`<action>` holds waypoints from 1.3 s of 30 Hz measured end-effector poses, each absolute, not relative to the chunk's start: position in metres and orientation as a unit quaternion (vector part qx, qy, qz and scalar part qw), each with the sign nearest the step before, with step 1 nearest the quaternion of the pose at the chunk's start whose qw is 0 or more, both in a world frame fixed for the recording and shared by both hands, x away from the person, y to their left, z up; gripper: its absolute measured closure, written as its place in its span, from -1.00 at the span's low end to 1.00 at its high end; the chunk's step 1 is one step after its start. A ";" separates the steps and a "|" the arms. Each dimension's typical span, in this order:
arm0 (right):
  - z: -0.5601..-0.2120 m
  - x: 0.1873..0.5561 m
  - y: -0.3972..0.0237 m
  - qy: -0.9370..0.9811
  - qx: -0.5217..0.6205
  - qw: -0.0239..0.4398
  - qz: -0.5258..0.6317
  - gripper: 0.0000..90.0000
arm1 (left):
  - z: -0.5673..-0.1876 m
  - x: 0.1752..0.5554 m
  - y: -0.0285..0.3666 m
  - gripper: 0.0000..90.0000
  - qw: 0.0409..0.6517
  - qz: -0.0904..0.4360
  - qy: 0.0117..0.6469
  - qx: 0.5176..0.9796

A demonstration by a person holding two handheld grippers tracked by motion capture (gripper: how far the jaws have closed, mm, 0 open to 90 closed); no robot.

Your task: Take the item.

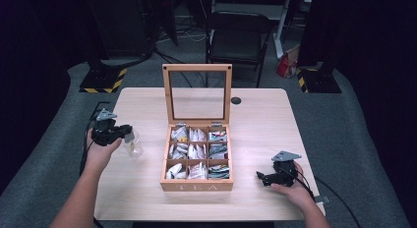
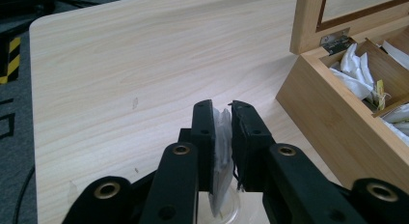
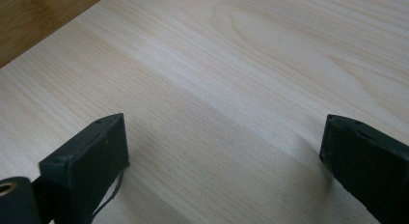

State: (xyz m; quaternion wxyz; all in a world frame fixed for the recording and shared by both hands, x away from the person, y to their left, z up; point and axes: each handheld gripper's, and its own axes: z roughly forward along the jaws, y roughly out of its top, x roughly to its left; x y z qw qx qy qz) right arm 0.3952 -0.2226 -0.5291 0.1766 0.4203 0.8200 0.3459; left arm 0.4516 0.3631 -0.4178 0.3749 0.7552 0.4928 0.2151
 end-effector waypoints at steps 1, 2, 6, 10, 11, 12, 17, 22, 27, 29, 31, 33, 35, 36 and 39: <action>-0.529 0.395 -0.222 0.819 0.422 0.176 0.346 -0.95 | -0.418 0.451 0.363 0.74 0.374 0.215 0.493 0.756; -0.529 0.395 -0.223 0.820 0.420 0.177 0.346 -0.95 | -0.419 0.451 0.363 0.70 0.374 0.216 0.493 0.756; -0.529 0.395 -0.223 0.820 0.420 0.177 0.346 -0.95 | -0.419 0.450 0.364 0.64 0.377 0.215 0.495 0.752; -0.529 0.395 -0.222 0.820 0.421 0.176 0.346 -0.95 | -0.419 0.449 0.366 0.52 0.382 0.212 0.497 0.750; -0.529 0.395 -0.222 0.820 0.421 0.176 0.346 -0.95 | -0.419 0.449 0.366 0.52 0.382 0.213 0.497 0.750; -0.529 0.395 -0.223 0.820 0.420 0.177 0.346 -0.95 | -0.420 0.449 0.365 0.49 0.385 0.215 0.498 0.747; -0.529 0.395 -0.223 0.820 0.420 0.176 0.346 -0.95 | -0.417 0.447 0.364 0.32 0.388 0.209 0.497 0.748; -0.529 0.395 -0.223 0.820 0.420 0.177 0.346 -0.95 | -0.411 0.442 0.358 0.28 0.395 0.205 0.485 0.753; -0.529 0.395 -0.222 0.820 0.422 0.176 0.346 -0.95 | -0.405 0.436 0.348 0.28 0.404 0.199 0.468 0.760; -0.529 0.395 -0.222 0.820 0.421 0.176 0.346 -0.95 | -0.404 0.435 0.345 0.27 0.407 0.199 0.462 0.763; -0.529 0.395 -0.223 0.820 0.421 0.176 0.346 -0.95 | -0.403 0.434 0.344 0.27 0.409 0.198 0.461 0.762; -0.529 0.395 -0.222 0.819 0.422 0.176 0.346 -0.95 | -0.403 0.433 0.341 0.27 0.411 0.196 0.456 0.765; -0.529 0.395 -0.222 0.819 0.423 0.175 0.346 -0.95 | -0.402 0.431 0.339 0.27 0.411 0.193 0.453 0.767; -0.529 0.395 -0.222 0.820 0.422 0.176 0.346 -0.95 | -0.402 0.430 0.338 0.27 0.411 0.193 0.452 0.768; -0.529 0.395 -0.222 0.820 0.422 0.176 0.346 -0.95 | -0.403 0.428 0.335 0.26 0.413 0.189 0.449 0.769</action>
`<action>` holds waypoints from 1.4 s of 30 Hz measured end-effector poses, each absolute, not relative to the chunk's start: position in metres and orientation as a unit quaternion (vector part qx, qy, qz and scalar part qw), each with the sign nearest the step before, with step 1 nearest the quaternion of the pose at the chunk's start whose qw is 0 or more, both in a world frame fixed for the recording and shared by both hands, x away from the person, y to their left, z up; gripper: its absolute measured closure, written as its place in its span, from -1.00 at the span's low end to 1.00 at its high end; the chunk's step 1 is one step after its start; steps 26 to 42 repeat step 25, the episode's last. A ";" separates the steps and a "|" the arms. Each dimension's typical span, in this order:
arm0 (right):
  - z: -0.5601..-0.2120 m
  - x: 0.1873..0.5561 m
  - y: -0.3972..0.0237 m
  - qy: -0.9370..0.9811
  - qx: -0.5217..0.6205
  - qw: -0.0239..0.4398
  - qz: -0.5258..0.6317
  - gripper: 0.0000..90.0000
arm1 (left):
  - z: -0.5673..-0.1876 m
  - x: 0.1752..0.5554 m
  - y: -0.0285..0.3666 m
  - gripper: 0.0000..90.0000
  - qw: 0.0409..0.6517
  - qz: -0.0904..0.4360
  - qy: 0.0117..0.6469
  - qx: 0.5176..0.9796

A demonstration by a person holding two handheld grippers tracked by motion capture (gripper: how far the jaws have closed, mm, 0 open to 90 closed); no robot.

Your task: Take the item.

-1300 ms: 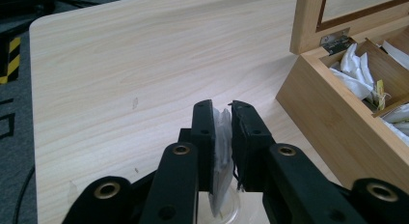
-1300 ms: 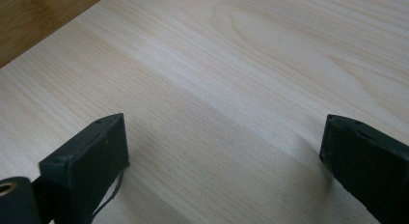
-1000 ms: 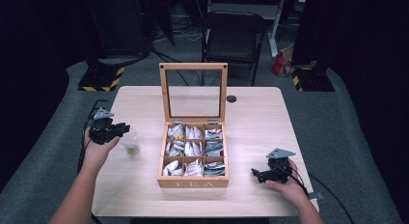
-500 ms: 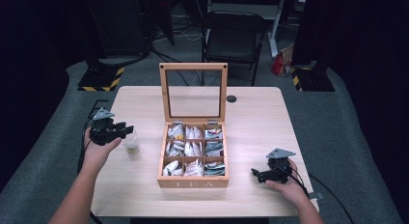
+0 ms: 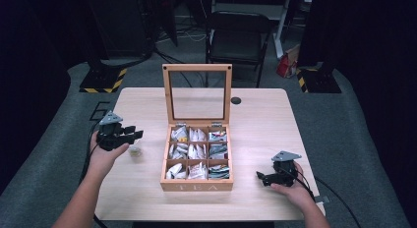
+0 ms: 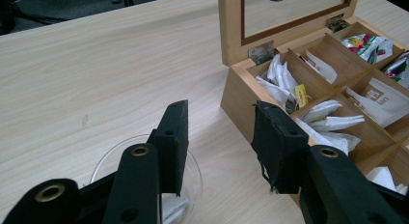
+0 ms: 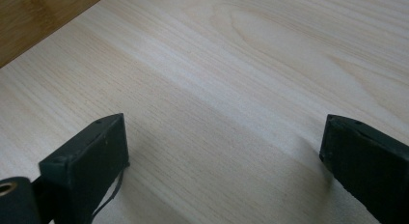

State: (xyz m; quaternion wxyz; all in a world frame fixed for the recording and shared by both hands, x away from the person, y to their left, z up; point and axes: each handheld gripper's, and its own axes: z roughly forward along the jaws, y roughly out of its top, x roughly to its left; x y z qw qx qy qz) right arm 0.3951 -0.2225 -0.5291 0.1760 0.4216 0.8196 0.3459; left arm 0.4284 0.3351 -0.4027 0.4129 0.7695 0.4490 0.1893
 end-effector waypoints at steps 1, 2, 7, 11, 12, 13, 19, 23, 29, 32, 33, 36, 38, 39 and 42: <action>-0.529 0.395 -0.222 0.819 0.422 0.176 0.346 -0.95 | -0.404 0.428 0.334 0.25 0.415 0.190 0.448 0.769; -0.529 0.395 -0.222 0.819 0.422 0.176 0.346 -0.95 | -0.404 0.426 0.332 0.24 0.415 0.186 0.445 0.772; -0.529 0.395 -0.222 0.819 0.422 0.176 0.346 -0.95 | -0.405 0.423 0.329 0.18 0.411 0.182 0.446 0.774; -0.529 0.395 -0.222 0.820 0.422 0.176 0.346 -0.95 | -0.408 0.419 0.326 0.17 0.409 0.176 0.441 0.780; -0.529 0.395 -0.222 0.819 0.422 0.176 0.346 -0.95 | -0.410 0.418 0.325 0.17 0.410 0.176 0.440 0.779; -0.529 0.395 -0.222 0.819 0.422 0.176 0.346 -0.95 | -0.410 0.418 0.325 0.17 0.410 0.176 0.440 0.779; -0.529 0.395 -0.222 0.819 0.423 0.175 0.347 -0.95 | -0.418 0.415 0.323 0.17 0.414 0.167 0.442 0.778; -0.529 0.395 -0.222 0.819 0.423 0.175 0.347 -0.95 | -0.422 0.413 0.322 0.17 0.414 0.163 0.441 0.779; -0.529 0.395 -0.222 0.819 0.422 0.176 0.346 -0.95 | -0.424 0.412 0.321 0.17 0.415 0.163 0.442 0.779; -0.529 0.395 -0.222 0.819 0.422 0.176 0.346 -0.95 | -0.424 0.412 0.321 0.17 0.415 0.163 0.442 0.779; -0.529 0.395 -0.222 0.819 0.422 0.176 0.346 -0.95 | -0.424 0.412 0.321 0.17 0.415 0.163 0.442 0.779; -0.529 0.395 -0.222 0.819 0.422 0.176 0.346 -0.95 | -0.424 0.412 0.321 0.17 0.415 0.163 0.442 0.779; -0.529 0.395 -0.222 0.819 0.422 0.176 0.346 -0.95 | -0.424 0.412 0.321 0.17 0.415 0.163 0.442 0.779; -0.529 0.395 -0.222 0.819 0.422 0.176 0.346 -0.95 | -0.424 0.412 0.321 0.17 0.415 0.163 0.442 0.779; -0.529 0.395 -0.222 0.819 0.422 0.176 0.346 -0.95 | -0.424 0.412 0.321 0.17 0.415 0.163 0.442 0.779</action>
